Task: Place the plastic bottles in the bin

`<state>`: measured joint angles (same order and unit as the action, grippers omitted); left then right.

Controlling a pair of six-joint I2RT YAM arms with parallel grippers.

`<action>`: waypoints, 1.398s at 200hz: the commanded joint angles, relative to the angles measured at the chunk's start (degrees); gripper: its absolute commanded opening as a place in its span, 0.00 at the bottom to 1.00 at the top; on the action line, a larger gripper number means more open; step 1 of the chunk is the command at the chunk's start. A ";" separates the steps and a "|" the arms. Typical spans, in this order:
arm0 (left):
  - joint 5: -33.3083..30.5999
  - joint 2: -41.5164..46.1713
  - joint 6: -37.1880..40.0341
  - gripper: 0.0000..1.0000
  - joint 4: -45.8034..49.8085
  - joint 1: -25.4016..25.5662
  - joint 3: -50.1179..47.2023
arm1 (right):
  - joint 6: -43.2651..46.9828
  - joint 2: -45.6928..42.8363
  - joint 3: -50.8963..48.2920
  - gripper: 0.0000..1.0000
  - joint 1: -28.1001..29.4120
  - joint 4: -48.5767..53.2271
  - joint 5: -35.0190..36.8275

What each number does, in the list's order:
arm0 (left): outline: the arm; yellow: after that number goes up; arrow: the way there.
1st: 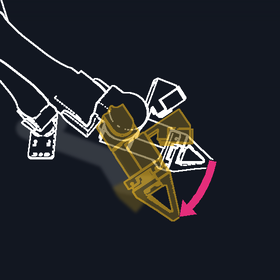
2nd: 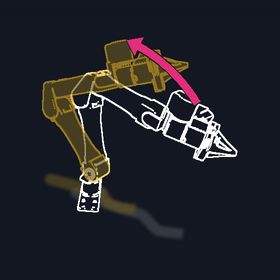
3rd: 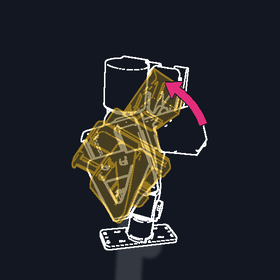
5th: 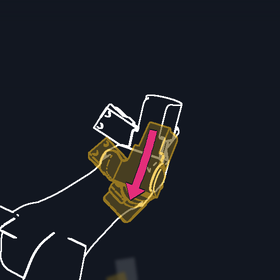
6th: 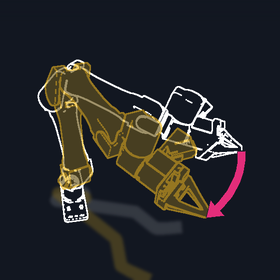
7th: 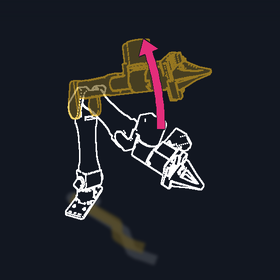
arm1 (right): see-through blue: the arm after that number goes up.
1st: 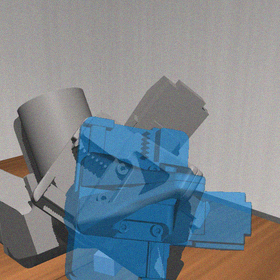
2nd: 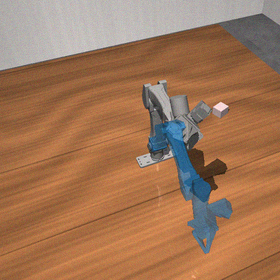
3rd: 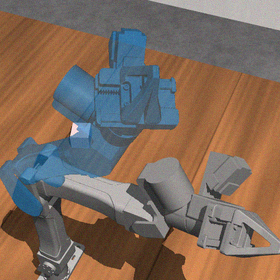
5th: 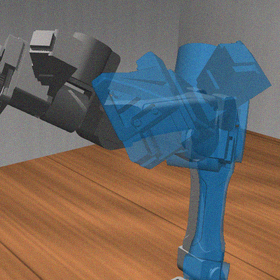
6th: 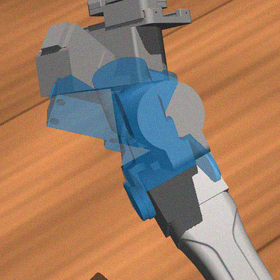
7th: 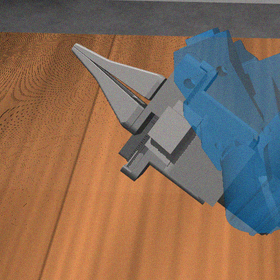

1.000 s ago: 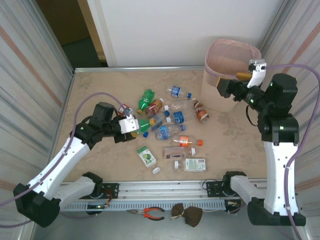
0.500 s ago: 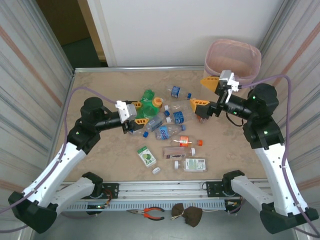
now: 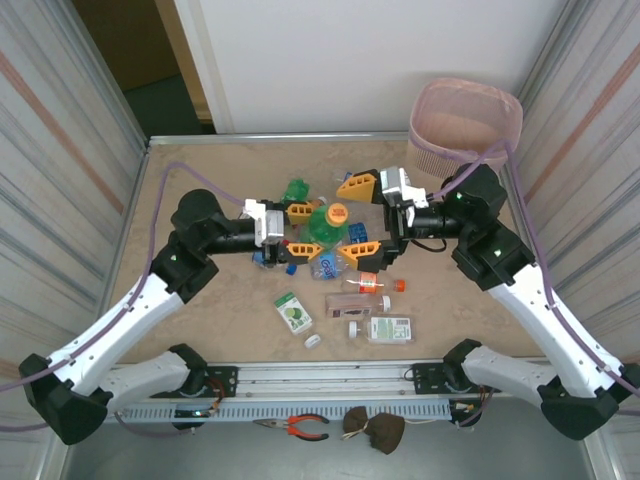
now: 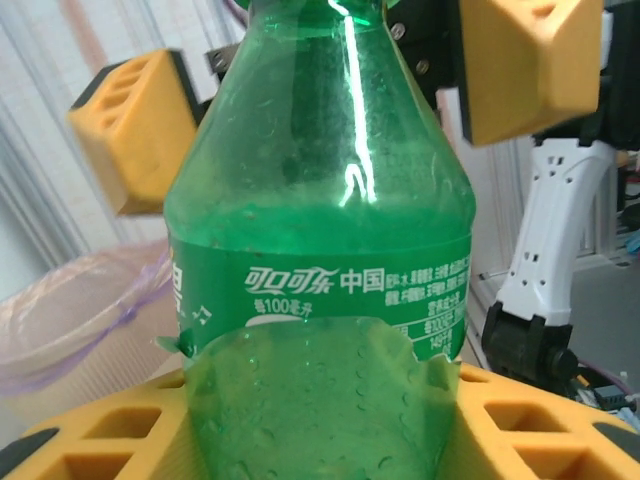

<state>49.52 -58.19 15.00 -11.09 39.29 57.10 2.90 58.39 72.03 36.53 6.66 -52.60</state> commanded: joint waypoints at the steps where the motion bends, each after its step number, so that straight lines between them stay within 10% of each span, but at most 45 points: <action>1: 0.32 -0.39 -0.77 0.50 -4.22 1.51 2.52 | 2.94 1.21 1.58 0.99 1.73 0.70 -0.84; 115: -1.97 -1.70 -4.00 0.51 -9.43 2.21 2.09 | 3.84 1.64 0.37 0.69 3.42 -0.09 2.50; 191: -7.53 -0.03 -3.28 0.69 -7.70 2.20 1.37 | 3.83 0.50 0.94 0.58 2.44 -0.98 5.52; 279: -19.03 5.76 3.16 0.84 5.53 2.11 0.98 | -7.25 3.95 7.99 0.53 -14.28 0.77 10.44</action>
<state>36.42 -54.22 15.16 -10.92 41.60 58.37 1.72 61.08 75.44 27.27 6.76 -45.10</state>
